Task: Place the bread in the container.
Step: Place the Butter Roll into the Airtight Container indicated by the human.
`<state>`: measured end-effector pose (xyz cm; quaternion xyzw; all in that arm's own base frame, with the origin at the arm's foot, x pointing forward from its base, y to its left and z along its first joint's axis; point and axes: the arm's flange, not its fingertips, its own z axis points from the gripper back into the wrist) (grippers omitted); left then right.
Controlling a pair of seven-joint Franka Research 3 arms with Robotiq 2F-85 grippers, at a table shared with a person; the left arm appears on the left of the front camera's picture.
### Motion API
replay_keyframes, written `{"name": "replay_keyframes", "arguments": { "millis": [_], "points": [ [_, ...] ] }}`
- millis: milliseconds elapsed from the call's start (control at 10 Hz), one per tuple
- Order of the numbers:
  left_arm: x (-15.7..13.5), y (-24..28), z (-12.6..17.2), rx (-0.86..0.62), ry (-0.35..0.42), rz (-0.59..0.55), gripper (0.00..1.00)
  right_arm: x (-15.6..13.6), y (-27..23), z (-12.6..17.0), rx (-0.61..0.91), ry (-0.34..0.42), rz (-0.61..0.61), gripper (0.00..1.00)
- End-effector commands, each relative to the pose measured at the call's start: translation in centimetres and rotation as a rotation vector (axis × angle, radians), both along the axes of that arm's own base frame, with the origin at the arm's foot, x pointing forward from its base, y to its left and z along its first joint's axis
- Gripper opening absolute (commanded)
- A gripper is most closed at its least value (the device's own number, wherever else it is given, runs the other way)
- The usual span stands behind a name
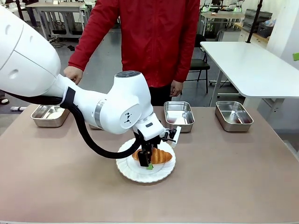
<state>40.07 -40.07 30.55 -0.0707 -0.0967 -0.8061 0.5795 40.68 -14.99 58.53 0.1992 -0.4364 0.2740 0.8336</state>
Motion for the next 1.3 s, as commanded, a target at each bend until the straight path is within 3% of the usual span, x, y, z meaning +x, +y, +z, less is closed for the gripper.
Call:
{"name": "replay_keyframes", "arguments": {
  "millis": [0, 600, 1200],
  "points": [
    [-0.2, 0.2, -0.6, 0.025, -0.003, 0.016, 1.0, 0.0, 0.0, 0.0, 0.002, -0.003, -0.003, 1.0],
    [-1.6, 0.3, 1.2, 0.019, -0.037, 0.026, 1.0, 0.0, 0.0, 0.0, 0.002, -0.003, -0.003, 1.0],
    [-1.7, 0.1, 1.7, 0.03, -0.143, 0.042, 1.0, 0.0, 0.0, 0.0, 0.002, -0.003, -0.003, 1.0]
  ]
}}
